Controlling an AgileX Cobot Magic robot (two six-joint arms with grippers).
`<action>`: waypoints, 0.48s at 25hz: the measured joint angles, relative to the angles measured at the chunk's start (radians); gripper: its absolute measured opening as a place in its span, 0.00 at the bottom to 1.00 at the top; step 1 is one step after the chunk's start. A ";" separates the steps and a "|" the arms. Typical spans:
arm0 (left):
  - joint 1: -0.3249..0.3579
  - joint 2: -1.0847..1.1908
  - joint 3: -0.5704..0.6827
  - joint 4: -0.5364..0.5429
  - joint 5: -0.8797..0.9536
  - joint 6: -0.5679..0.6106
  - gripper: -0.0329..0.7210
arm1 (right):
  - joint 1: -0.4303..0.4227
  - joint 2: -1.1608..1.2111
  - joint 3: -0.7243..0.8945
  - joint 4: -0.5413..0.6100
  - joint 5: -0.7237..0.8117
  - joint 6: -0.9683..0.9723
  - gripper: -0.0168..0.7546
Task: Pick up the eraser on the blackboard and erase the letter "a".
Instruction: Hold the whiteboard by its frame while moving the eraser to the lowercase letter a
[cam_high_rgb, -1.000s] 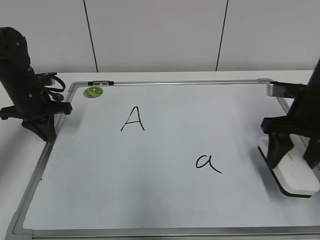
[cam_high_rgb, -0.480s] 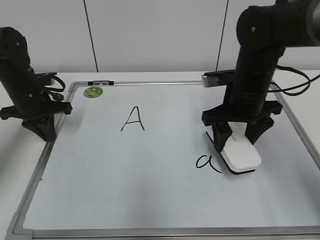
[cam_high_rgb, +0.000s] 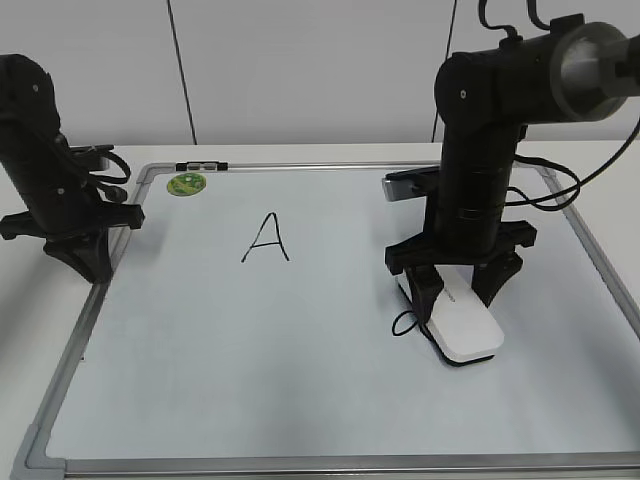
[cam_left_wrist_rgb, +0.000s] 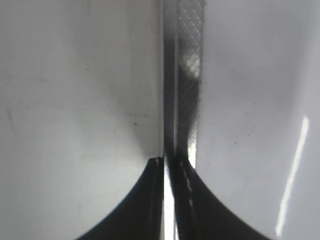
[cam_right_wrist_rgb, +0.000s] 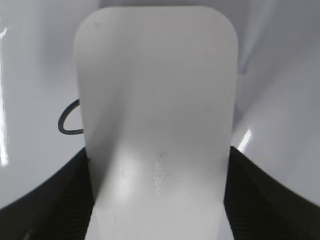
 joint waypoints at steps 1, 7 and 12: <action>0.000 0.000 0.000 0.000 0.000 0.000 0.08 | 0.000 0.004 -0.002 0.000 0.000 0.000 0.70; 0.000 0.000 0.000 0.000 0.000 0.000 0.08 | 0.000 0.012 -0.004 0.009 -0.018 0.003 0.70; 0.000 0.000 0.000 -0.002 0.000 0.000 0.08 | 0.012 0.023 -0.006 0.009 -0.043 0.010 0.70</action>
